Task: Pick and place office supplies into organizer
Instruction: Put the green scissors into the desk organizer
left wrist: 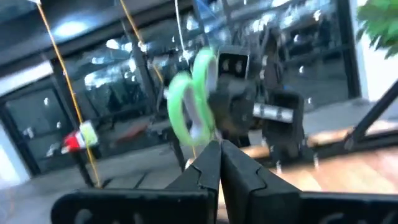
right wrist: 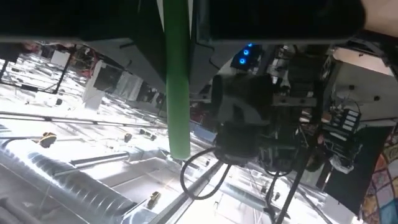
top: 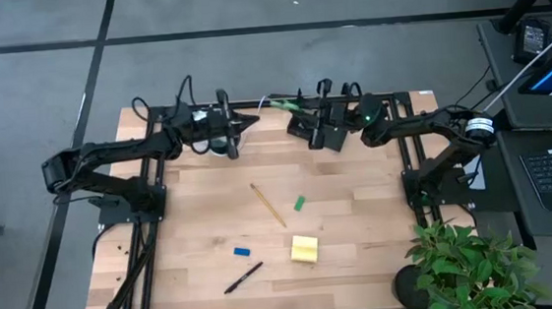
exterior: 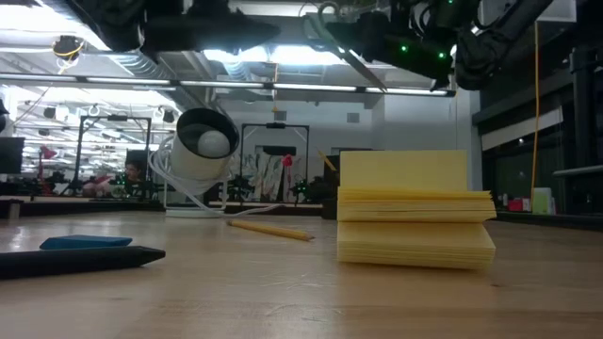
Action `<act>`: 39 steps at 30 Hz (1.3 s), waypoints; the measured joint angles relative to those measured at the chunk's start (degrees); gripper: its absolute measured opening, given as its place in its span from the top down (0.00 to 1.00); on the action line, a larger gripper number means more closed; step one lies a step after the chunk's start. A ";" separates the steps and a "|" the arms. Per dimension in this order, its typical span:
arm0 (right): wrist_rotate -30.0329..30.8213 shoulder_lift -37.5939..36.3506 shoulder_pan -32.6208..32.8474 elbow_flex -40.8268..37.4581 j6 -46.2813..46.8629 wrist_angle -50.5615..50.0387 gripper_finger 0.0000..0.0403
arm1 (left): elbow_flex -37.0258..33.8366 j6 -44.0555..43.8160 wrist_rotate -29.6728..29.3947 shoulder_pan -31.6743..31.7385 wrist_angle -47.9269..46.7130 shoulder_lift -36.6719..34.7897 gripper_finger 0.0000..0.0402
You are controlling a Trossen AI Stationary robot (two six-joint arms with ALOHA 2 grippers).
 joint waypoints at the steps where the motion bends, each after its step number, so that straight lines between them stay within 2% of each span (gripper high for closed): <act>1: -0.02 0.02 0.00 0.00 0.29 0.11 0.88 | 0.01 -0.45 0.09 0.16 0.19 -0.08 0.98; 4: -0.59 0.00 -0.02 0.00 1.22 1.36 0.88 | -0.01 -0.84 -0.09 0.19 -0.60 0.14 0.94; 10: -6.46 0.00 0.53 0.00 4.38 1.03 0.88 | -0.01 -1.87 0.95 -0.07 1.22 2.89 0.83; 12: -6.71 0.00 1.15 0.00 4.34 0.90 0.88 | -0.01 -3.46 3.23 -0.07 4.35 4.44 0.79; 16: -6.91 0.00 1.92 0.00 4.18 0.86 0.88 | -0.01 -5.94 3.23 -0.07 9.47 6.98 0.73; 21: -6.88 0.00 1.88 0.00 4.15 -0.08 0.88 | 1.15 -7.27 4.68 -0.64 10.35 8.39 0.69; 33: -7.74 0.00 1.90 0.00 4.20 -0.42 0.88 | 7.20 -7.27 6.77 -2.67 8.32 12.40 0.69; 39: -7.82 0.00 1.90 0.00 4.22 -0.56 0.88 | 7.21 -7.11 6.51 -2.71 8.31 13.09 0.79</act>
